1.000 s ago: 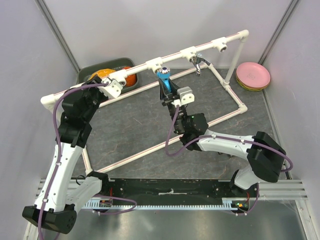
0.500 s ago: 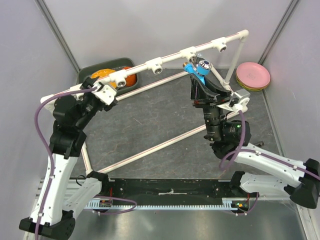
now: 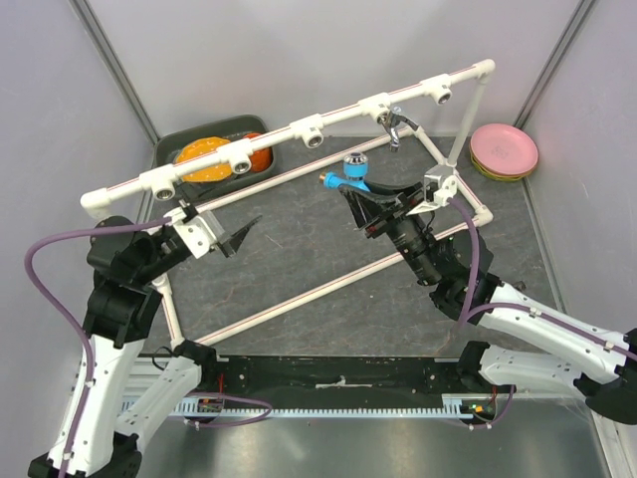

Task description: Install the water faucets

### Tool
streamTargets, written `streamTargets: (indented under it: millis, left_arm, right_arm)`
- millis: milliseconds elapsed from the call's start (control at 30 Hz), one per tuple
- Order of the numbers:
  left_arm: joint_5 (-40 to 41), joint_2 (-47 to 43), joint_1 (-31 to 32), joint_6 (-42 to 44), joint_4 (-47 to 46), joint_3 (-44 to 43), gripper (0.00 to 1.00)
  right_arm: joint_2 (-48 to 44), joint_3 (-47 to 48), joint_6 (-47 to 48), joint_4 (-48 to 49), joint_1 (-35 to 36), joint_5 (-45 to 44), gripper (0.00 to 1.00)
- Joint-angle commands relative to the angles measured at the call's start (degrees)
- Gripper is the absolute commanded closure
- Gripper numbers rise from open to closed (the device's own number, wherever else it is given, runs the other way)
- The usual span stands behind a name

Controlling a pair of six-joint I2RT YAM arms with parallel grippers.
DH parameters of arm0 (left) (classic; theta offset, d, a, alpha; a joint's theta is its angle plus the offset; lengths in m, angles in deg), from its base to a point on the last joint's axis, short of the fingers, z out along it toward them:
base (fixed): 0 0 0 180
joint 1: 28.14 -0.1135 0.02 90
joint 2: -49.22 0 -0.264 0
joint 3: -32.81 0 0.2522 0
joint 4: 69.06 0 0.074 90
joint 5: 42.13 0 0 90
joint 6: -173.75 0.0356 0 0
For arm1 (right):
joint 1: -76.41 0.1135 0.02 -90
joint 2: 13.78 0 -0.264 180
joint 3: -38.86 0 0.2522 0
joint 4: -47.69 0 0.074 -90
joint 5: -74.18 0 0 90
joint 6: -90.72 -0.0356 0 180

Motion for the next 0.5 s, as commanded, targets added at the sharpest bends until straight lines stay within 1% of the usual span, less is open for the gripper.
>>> streamTargets:
  millis: [0, 100, 133, 200, 233, 333, 467]
  left_arm:
    - [-5.8, 0.5, 3.2, -3.9, -2.6, 2.3, 0.18]
    - [-3.6, 1.9, 7.3, -3.4, -3.1, 3.3, 0.18]
    - [-1.2, 2.3, 10.2, -2.6, -2.9, 3.3, 0.18]
    - [1.8, 4.1, 13.5, -1.2, -2.5, 3.3, 0.17]
    - [4.9, 4.8, 16.5, 0.1, -2.3, 3.1, 0.17]
    - [9.7, 7.3, 20.2, 1.6, -1.7, 2.1, 0.17]
    - [13.0, 9.2, 23.6, 3.3, -1.7, 1.6, 0.17]
  right_arm:
    - [0.4, 3.4, -7.7, -2.9, 0.0, 8.2, 1.00]
    - [1.4, 3.4, -10.4, -2.9, 0.0, 10.9, 1.00]
    - [1.8, 3.3, -10.8, -2.9, 0.1, 11.3, 1.00]
    - [2.1, 3.3, -12.3, -2.8, 0.0, 12.6, 1.00]
    - [2.4, 3.3, -12.6, -2.8, 0.1, 13.1, 1.00]
    - [2.8, 3.4, -13.6, -3.2, 0.1, 14.4, 1.00]
    - [3.3, 3.2, -14.8, -3.9, 0.1, 15.7, 1.00]
